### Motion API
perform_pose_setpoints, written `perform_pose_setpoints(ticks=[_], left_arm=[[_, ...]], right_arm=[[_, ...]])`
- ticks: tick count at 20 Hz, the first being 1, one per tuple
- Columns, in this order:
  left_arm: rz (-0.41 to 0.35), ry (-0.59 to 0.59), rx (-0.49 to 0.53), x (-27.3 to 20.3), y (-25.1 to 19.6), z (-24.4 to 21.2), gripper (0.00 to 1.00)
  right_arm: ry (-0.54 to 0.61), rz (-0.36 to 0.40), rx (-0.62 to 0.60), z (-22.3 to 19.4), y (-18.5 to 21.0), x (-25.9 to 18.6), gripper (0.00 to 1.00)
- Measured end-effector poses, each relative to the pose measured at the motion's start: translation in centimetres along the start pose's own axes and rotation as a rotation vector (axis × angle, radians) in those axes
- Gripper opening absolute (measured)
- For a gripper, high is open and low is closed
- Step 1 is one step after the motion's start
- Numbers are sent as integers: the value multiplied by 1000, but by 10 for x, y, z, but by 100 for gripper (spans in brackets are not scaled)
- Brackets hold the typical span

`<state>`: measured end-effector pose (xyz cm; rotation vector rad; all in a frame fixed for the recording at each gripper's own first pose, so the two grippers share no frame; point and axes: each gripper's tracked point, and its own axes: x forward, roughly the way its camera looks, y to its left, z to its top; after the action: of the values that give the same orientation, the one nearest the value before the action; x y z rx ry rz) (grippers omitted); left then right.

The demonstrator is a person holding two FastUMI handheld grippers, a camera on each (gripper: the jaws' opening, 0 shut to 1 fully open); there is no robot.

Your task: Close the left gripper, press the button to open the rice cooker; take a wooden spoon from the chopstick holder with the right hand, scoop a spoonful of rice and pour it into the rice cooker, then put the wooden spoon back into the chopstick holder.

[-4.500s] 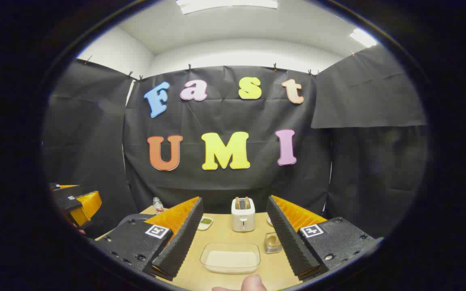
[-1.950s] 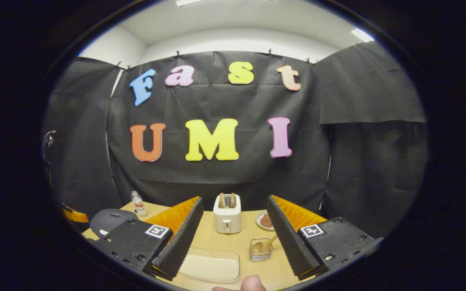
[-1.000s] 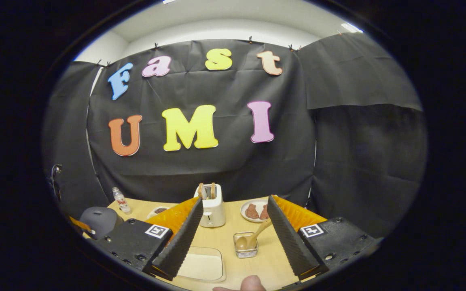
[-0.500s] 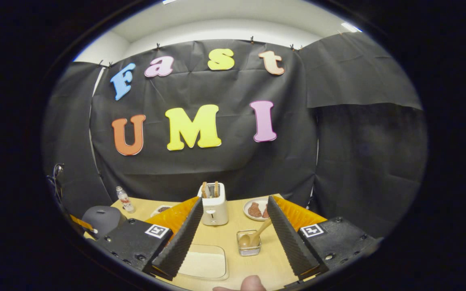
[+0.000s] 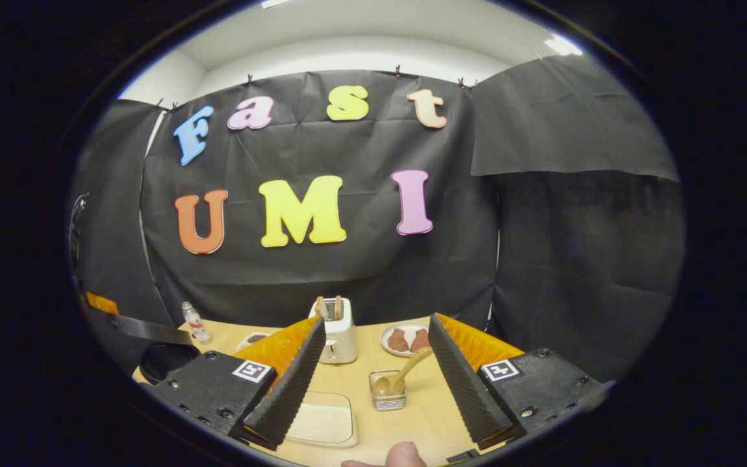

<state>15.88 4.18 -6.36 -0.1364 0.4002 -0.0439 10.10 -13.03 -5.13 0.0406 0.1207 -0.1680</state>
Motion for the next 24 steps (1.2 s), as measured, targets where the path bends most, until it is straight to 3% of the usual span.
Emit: perform_pose_setpoints(ticks=[4,11,12,13,18,19,24], left_arm=[[-15,-118,-13,-9,-7,40,0],[-29,-235,2,-42,-21,53,2],[-27,-241,-2,-47,-23,52,6],[-34,-244,-7,-50,-28,53,0],[-26,-286,15,-62,-39,52,100],[-17,-295,22,-64,-41,52,96],[-27,-346,36,-71,-69,60,95]], right_arm=[[-28,0,-11,10,-2,-5,100],[-10,-7,-22,5,-14,-5,100],[-8,-8,-25,3,-16,-6,100],[-6,-8,-28,2,-19,-5,100],[12,-8,-29,-10,-32,1,100],[16,-1,-27,-14,-33,3,100],[76,42,-24,-47,-38,24,100]])
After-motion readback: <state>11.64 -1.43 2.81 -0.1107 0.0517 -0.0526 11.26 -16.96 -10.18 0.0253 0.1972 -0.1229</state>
